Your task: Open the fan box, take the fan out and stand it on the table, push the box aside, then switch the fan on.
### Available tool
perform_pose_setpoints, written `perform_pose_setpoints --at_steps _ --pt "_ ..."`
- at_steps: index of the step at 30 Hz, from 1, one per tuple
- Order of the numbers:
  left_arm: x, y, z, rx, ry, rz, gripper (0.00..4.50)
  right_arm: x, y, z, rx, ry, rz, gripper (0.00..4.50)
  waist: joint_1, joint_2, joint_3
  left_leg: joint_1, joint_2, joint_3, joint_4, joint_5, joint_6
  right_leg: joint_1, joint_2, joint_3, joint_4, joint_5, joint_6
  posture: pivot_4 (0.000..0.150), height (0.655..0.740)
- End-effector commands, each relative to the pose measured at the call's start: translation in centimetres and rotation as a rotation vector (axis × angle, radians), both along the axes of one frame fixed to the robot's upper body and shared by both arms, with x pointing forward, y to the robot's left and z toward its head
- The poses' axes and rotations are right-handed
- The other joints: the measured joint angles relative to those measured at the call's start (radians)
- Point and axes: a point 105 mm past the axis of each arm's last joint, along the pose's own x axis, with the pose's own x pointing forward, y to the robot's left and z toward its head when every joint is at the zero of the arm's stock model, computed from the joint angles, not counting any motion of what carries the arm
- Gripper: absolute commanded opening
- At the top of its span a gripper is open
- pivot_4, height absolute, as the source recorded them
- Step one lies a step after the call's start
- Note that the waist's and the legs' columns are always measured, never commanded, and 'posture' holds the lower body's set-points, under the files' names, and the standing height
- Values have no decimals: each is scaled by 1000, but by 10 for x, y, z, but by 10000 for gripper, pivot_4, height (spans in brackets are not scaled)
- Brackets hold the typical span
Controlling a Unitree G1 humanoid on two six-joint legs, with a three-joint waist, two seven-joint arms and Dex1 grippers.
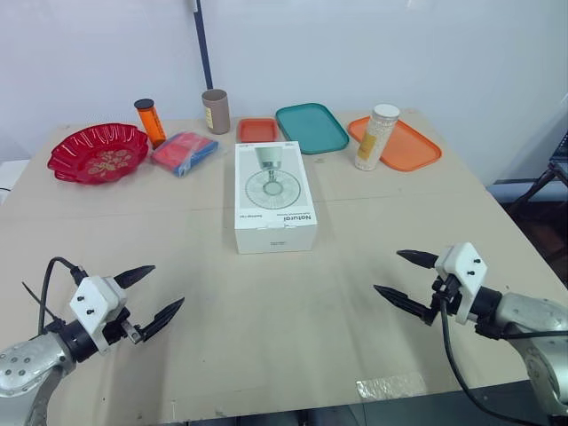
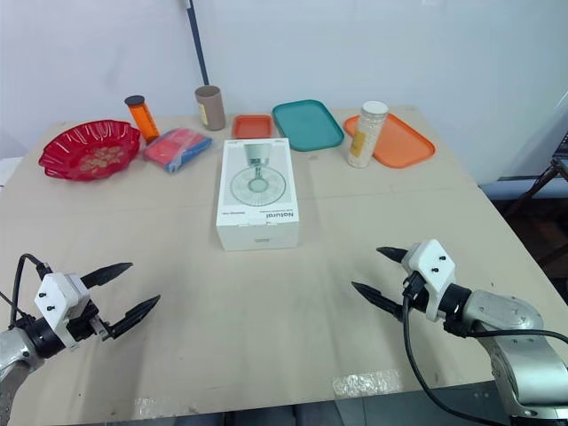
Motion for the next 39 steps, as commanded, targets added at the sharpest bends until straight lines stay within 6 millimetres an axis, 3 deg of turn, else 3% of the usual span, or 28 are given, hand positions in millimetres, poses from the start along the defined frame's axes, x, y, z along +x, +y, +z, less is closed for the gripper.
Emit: perform_pose_setpoints --at_steps 1,7,15,39 --pt "-3 -4 3 -14 19 -37 44601 4 2 12 17 -45 -5 45000 0 0 0 0 0 0 0 0 0 0 0 0 0 0 0 1500 7400" --pt "-7 -8 -9 -60 131 -87 44601 7 1 19 71 -52 -47 45000 -1 0 0 0 0 0 0 0 0 0 0 0 0 0 0 1500 7400" --pt "7 -11 2 -98 68 -65 44601 9 2 23 73 -76 -49 45000 0 0 0 0 0 0 0 0 0 0 0 0 0 0 0 1500 7400" --pt "7 -9 0 -104 52 -31 44601 17 8 30 92 -87 -42 45000 0 0 0 0 0 0 0 0 0 0 0 0 0 0 0 1500 7400"
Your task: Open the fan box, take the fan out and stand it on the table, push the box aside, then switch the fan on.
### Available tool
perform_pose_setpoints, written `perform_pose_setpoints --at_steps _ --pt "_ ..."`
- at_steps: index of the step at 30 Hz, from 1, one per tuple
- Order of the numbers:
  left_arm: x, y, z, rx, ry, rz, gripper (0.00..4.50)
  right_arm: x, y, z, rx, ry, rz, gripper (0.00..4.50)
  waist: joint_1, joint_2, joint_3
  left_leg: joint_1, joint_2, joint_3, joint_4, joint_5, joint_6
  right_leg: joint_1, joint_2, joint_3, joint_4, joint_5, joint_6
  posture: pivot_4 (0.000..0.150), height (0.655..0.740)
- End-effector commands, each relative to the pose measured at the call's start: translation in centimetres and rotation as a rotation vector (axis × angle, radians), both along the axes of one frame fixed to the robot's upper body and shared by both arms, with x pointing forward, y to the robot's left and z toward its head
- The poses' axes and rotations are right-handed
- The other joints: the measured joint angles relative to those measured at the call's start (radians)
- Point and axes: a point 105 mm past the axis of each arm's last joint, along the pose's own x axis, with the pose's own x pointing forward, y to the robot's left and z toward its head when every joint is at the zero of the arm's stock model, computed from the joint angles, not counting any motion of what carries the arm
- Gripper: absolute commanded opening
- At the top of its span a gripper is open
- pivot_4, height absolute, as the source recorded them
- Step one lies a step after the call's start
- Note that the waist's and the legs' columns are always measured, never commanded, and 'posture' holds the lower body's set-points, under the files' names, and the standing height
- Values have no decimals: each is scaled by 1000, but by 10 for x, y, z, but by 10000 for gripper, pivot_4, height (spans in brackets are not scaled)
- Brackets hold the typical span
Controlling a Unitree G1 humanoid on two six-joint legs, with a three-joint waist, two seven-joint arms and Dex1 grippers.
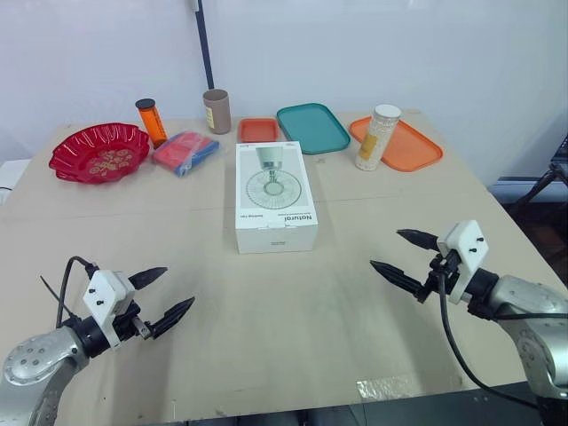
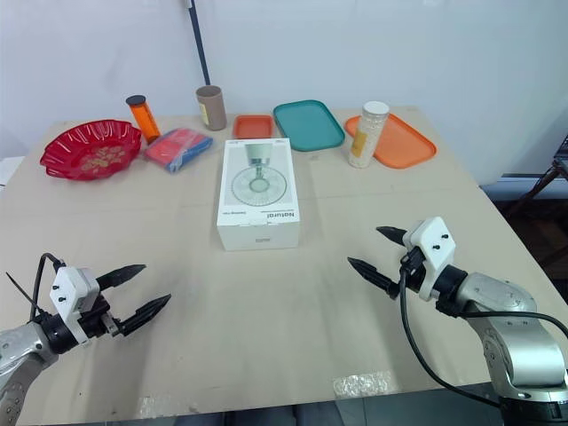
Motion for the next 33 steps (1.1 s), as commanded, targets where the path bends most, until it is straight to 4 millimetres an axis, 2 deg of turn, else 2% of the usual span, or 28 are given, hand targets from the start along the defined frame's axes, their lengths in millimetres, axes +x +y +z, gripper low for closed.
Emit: perform_pose_setpoints --at_steps 1,13,21,29,32,33 --pt "0 3 6 7 -37 9 44601 -1 1 6 -1 -29 6 45000 0 0 0 0 0 0 0 0 0 0 0 0 0 0 0 1500 7400" --pt "4 7 9 27 -48 14 44601 -2 0 6 2 -29 1 45000 0 0 0 0 0 0 0 0 0 0 0 0 0 0 0 1500 7400" --pt "29 -14 56 -6 -158 -38 44601 7 22 34 50 -71 55 45000 0 0 0 0 0 0 0 0 0 0 0 0 0 1 0 1500 7400" --pt "51 -29 74 -19 -159 -78 44601 10 31 38 55 -82 73 45000 0 0 0 -1 0 -1 0 0 0 -1 0 -1 0 1 0 1500 7400" --pt "77 -42 86 -63 -168 -50 38211 11 35 36 53 -82 81 45000 2 0 0 0 -1 -1 0 0 0 0 0 0 0 1 0 1500 7400" --pt "84 -47 90 -76 -173 -42 33153 11 36 36 52 -82 82 45000 1 -1 0 -1 -1 -2 1 1 0 0 0 -2 0 2 0 1500 7400"
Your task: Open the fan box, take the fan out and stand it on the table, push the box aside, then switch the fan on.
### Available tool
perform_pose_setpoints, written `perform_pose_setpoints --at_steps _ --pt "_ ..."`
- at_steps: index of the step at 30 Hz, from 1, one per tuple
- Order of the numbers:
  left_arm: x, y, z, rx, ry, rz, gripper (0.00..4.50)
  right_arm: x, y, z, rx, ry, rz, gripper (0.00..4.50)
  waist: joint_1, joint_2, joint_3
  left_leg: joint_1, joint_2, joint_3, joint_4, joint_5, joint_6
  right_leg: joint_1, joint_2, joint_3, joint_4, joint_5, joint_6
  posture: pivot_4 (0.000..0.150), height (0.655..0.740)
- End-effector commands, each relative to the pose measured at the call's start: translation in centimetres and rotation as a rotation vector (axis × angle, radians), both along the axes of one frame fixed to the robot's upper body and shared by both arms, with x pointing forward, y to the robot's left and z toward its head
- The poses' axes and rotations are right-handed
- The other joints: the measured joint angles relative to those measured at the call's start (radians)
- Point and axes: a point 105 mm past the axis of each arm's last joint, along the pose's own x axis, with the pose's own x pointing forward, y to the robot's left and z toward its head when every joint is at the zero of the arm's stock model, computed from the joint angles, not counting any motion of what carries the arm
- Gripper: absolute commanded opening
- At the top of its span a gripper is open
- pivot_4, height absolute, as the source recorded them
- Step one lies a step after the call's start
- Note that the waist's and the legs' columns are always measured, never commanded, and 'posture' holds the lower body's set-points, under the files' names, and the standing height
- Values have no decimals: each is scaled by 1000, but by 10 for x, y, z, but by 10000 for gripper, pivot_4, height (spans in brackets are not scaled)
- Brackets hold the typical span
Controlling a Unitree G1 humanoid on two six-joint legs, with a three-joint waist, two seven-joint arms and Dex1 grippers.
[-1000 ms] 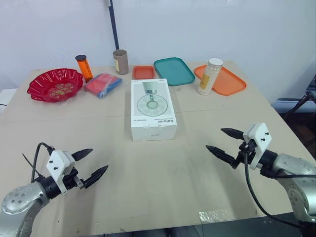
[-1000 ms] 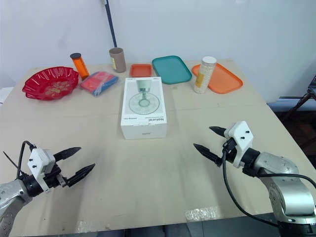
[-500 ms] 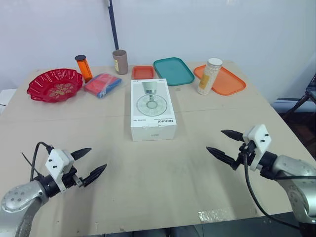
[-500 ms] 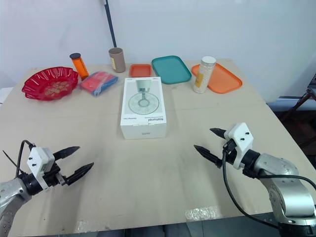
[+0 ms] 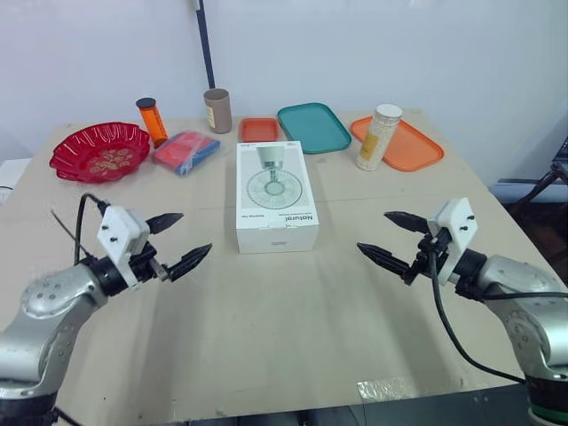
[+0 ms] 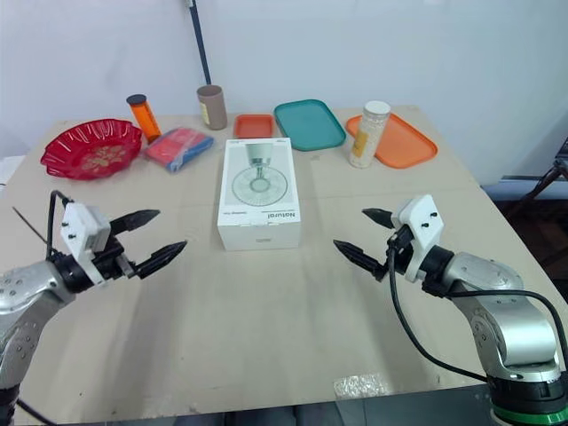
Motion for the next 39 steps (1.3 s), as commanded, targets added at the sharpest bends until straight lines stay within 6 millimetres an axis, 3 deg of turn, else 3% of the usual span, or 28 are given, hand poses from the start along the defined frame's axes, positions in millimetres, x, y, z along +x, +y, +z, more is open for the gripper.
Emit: perform_pose_setpoints --at_steps 1,4,11,18,27,39 --pt "16 -12 13 -30 -16 22 29462 -2 6 9 -5 -49 17 45000 -1 0 0 0 0 0 0 0 0 0 0 0 0 0 0 1500 7400" --pt "30 -39 15 -26 -27 -12 25056 -2 9 7 -7 -46 26 45000 -1 0 0 0 0 1 0 0 0 -1 0 1 0 0 0 1500 7400" --pt "55 -73 10 21 -2 -36 1184 -1 20 7 -24 -52 47 45000 -3 0 0 -1 -1 0 0 0 0 -2 0 1 0 1 0 1500 7400" --pt "72 -82 -3 111 41 9 497 0 33 10 -35 -63 79 45000 -2 0 0 -2 -1 0 0 0 -1 -2 0 1 0 1 0 1500 7400" --pt "79 -92 -14 150 73 36 497 4 51 8 -69 -68 125 45000 -2 0 0 -2 -1 -2 1 0 -1 -2 -1 0 0 1 0 1500 7400" --pt "79 -87 -23 185 85 69 497 37 96 10 -136 -137 180 45000 -2 1 0 -2 -2 -3 1 2 -4 -2 -2 -1 0 1 0 1500 7400"
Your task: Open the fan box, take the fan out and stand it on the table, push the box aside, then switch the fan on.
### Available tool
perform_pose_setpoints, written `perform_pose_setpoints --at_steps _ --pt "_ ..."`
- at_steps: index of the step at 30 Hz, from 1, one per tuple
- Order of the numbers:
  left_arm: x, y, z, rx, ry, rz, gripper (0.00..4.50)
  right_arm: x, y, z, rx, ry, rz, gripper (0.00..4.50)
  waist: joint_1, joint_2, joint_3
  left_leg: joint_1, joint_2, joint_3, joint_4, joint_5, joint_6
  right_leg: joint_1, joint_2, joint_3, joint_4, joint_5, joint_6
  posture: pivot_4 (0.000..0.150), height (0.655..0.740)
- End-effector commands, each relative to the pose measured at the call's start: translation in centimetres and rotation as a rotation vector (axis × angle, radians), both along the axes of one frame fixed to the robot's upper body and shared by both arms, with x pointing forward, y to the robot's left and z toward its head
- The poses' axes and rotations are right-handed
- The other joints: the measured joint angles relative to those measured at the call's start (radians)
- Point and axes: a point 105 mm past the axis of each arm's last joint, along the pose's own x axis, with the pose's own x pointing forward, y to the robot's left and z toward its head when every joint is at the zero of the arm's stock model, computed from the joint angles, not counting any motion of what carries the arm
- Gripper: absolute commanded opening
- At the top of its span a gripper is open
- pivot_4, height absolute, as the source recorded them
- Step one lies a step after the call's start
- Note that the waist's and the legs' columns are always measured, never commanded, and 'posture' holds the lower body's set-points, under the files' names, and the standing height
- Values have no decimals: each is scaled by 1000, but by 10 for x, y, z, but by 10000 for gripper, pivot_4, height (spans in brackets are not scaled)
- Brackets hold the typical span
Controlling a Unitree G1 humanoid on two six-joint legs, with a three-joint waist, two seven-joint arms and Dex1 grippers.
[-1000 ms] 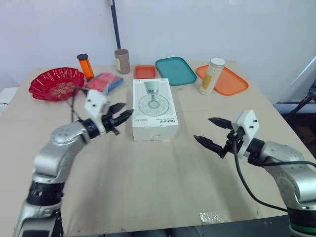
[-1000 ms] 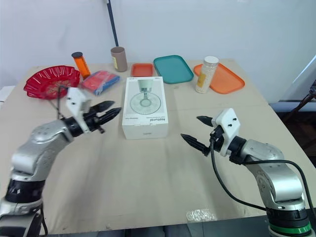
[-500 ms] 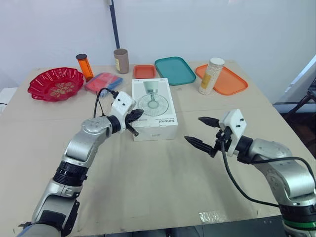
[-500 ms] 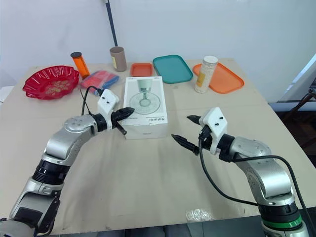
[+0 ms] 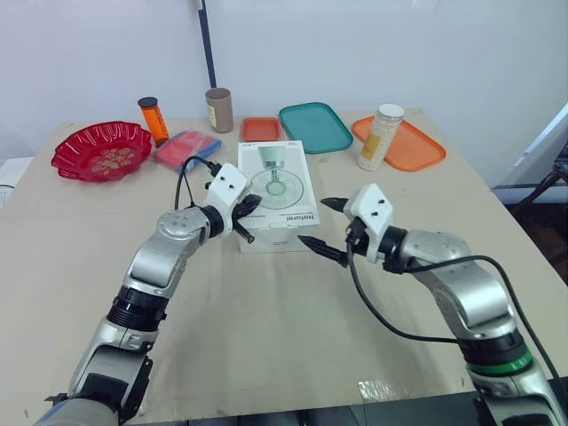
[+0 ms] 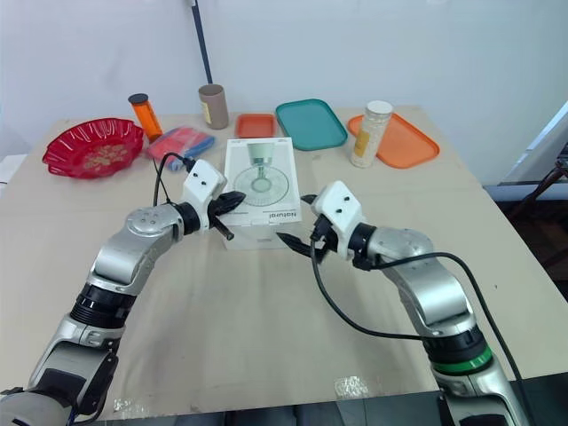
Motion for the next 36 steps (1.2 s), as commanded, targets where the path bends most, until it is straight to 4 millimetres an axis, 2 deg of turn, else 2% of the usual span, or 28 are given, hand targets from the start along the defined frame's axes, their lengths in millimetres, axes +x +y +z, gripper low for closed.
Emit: perform_pose_setpoints --at_steps 1,6,15,36 --pt "-1 2 -2 24 -2 14 497 4 11 8 -10 -50 34 45000 0 0 0 0 0 0 0 0 0 0 0 0 0 0 0 1500 7400" --pt "-1 1 -3 30 -3 10 497 12 23 4 -13 -55 42 45000 0 0 0 0 0 -1 0 0 0 0 0 0 0 0 0 1500 7400" --pt "-3 -2 -4 34 -5 1 497 24 28 0 -3 -62 22 45000 0 0 0 0 0 -1 0 1 -1 0 0 -1 0 0 0 1500 7400" --pt "-9 -14 -8 17 -6 -34 497 34 30 19 28 -110 18 45000 0 0 0 -1 -1 -4 0 1 -2 0 -2 -4 0 0 0 1500 7400"
